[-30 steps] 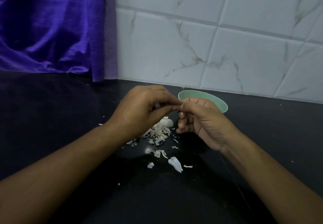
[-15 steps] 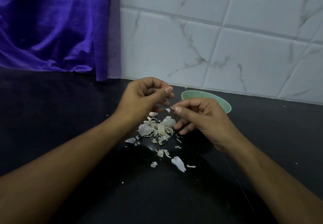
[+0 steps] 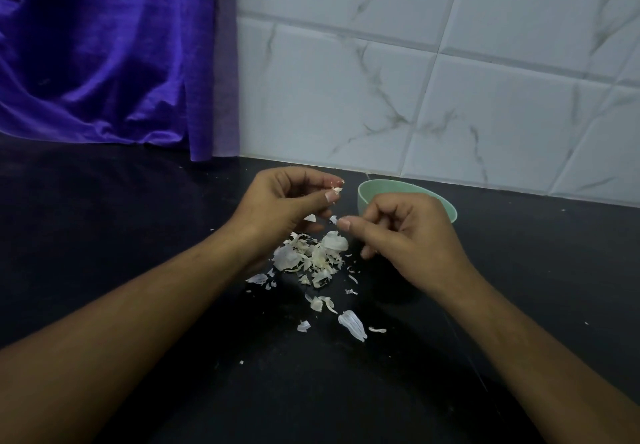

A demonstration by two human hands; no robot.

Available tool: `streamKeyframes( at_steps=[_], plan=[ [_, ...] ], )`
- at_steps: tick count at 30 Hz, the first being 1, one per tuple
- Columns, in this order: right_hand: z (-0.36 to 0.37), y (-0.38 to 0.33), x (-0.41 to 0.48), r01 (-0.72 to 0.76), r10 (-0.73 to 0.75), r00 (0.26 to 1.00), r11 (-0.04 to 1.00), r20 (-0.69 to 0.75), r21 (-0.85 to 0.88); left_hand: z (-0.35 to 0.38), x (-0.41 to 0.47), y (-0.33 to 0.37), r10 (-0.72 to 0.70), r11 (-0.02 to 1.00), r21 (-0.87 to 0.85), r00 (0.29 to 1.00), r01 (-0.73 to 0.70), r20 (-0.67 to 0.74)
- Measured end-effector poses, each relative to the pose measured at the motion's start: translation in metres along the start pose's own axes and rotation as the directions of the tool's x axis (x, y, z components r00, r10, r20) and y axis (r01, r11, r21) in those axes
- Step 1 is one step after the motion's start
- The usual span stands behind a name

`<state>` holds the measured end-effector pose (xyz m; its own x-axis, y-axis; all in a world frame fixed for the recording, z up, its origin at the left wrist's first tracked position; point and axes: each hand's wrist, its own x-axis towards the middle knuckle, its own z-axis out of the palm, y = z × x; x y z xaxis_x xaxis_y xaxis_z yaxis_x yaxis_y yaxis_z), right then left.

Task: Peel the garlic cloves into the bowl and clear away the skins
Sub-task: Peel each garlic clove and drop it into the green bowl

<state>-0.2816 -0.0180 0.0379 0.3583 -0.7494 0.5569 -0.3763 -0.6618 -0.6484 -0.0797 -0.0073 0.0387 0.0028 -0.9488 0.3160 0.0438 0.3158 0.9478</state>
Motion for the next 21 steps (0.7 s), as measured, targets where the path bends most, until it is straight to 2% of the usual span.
streamKeyframes(
  at_steps=[2,6,9,14,21],
  plan=[
    [0.0001,-0.001,0.0017,0.025,-0.026,0.998,0.999,-0.049,-0.028,0.0002,-0.0001,-0.0002,-0.009,1.0,-0.002,1.0,0.009,0.008],
    [0.0017,-0.0025,0.0009,-0.04,0.051,0.997,0.984,-0.056,0.173,-0.0001,0.0004,-0.0012,-0.019,1.0,0.005,1.0,0.019,0.008],
    [0.0033,-0.0044,-0.0007,-0.018,0.034,0.997,0.97,-0.064,0.243,0.0006,0.0,-0.0018,-0.03,1.0,0.005,0.998,0.03,0.053],
    [0.0039,-0.0064,-0.0004,0.001,0.008,0.999,0.966,-0.034,0.257,0.0005,-0.0017,-0.0032,-0.07,0.997,0.024,0.983,0.067,0.172],
    [0.0012,-0.0024,0.0018,-0.061,0.062,0.998,0.957,0.006,0.282,-0.0001,-0.002,-0.0024,-0.063,0.998,0.02,0.977,0.061,0.204]
  ],
)
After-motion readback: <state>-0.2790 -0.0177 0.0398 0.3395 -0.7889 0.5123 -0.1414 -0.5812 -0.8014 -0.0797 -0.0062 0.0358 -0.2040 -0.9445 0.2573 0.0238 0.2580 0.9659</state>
